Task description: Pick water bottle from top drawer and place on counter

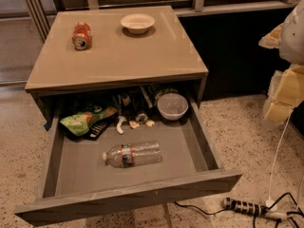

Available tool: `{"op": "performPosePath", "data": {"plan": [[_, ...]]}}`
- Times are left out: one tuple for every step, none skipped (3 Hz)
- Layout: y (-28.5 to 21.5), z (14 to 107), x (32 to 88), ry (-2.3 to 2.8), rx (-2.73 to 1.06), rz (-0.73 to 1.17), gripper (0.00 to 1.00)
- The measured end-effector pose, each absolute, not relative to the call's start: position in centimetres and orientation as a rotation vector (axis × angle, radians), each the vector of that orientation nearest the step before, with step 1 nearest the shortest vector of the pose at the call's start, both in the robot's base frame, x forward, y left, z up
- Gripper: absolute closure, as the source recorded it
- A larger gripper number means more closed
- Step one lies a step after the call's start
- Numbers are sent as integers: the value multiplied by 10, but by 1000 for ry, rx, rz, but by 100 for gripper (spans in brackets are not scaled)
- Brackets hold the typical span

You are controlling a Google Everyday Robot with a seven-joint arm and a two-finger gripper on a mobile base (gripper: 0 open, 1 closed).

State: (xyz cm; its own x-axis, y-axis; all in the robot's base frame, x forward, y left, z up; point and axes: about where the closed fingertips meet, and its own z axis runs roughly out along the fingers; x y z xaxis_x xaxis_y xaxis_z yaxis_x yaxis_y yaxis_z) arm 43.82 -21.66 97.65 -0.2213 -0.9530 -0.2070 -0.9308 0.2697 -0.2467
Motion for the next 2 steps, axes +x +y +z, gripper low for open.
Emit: {"op": "performPosePath", "data": {"plan": [[-216, 976, 438, 2230, -1725, -98, 0], [-211, 976, 438, 2222, -1738, -83, 0]]}}
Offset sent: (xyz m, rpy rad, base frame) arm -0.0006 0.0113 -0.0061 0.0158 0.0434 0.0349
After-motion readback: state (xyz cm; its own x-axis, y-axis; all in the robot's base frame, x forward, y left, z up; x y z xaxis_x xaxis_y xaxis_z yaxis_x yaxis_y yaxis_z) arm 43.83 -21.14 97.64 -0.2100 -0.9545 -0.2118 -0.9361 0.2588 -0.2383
